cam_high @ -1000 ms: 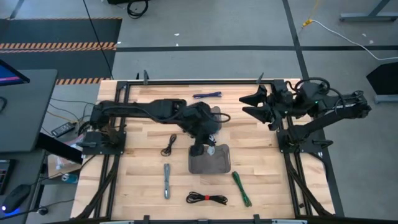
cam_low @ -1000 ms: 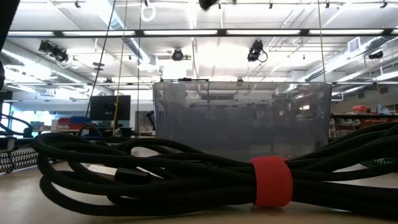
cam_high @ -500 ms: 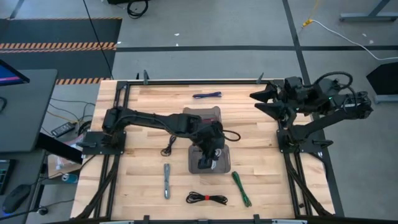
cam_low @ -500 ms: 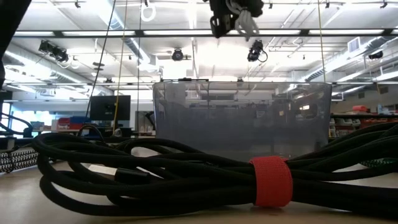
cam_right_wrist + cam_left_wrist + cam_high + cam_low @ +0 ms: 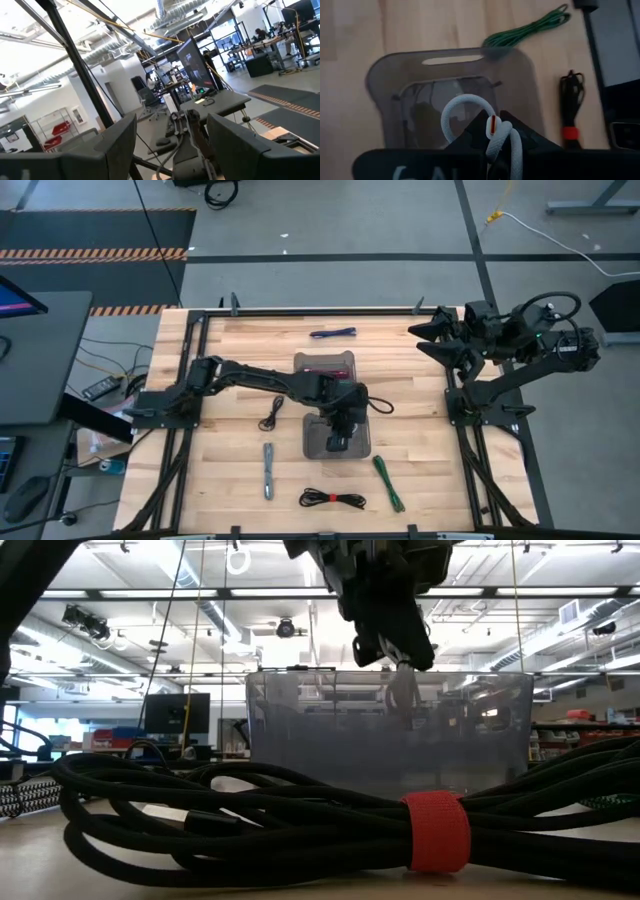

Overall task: Pick and place USB-C Cables
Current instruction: Put the white charger cable into the bottom black transparent bin

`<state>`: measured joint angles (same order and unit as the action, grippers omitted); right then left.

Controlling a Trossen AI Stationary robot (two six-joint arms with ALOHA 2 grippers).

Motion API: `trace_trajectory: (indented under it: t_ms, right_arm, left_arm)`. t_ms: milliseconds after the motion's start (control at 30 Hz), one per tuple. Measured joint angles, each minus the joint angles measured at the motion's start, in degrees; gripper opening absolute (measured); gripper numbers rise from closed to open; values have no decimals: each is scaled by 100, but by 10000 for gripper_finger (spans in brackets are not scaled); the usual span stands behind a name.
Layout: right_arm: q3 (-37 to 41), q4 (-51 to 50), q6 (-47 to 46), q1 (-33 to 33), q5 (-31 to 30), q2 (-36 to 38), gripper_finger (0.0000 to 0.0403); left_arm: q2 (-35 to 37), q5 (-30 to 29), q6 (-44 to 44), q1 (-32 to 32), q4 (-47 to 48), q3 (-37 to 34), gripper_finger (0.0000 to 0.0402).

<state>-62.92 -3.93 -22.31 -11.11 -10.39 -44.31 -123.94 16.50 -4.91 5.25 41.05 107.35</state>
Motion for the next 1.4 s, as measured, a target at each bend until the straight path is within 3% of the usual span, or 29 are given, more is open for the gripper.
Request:
trace_trajectory:
  t_ms: [300,500,700,933,1133,1267,1400]
  right_arm:
    - [0,0,-2,0,0,12,248]
    - [0,1,-2,0,0,11,248]
    - [0,-1,-2,0,-31,11,248]
    - [0,1,-1,0,-151,11,248]
    - [0,3,0,0,-294,9,248]
    - [0,34,-13,0,-321,9,248]
    - [0,43,-20,0,-365,9,248]
  left_arm:
    - [-9,481,309,-54,-26,0,33]
    - [-9,668,948,16,543,0,33]
    - [-9,1175,1664,5,1155,0,33]
    - [-9,2333,3244,22,1883,2,33]
    - [-9,2126,4098,7,2466,3,33]
    - [-9,1703,4317,-54,2436,3,33]
    - [-9,1667,4427,-107,2411,3,33]
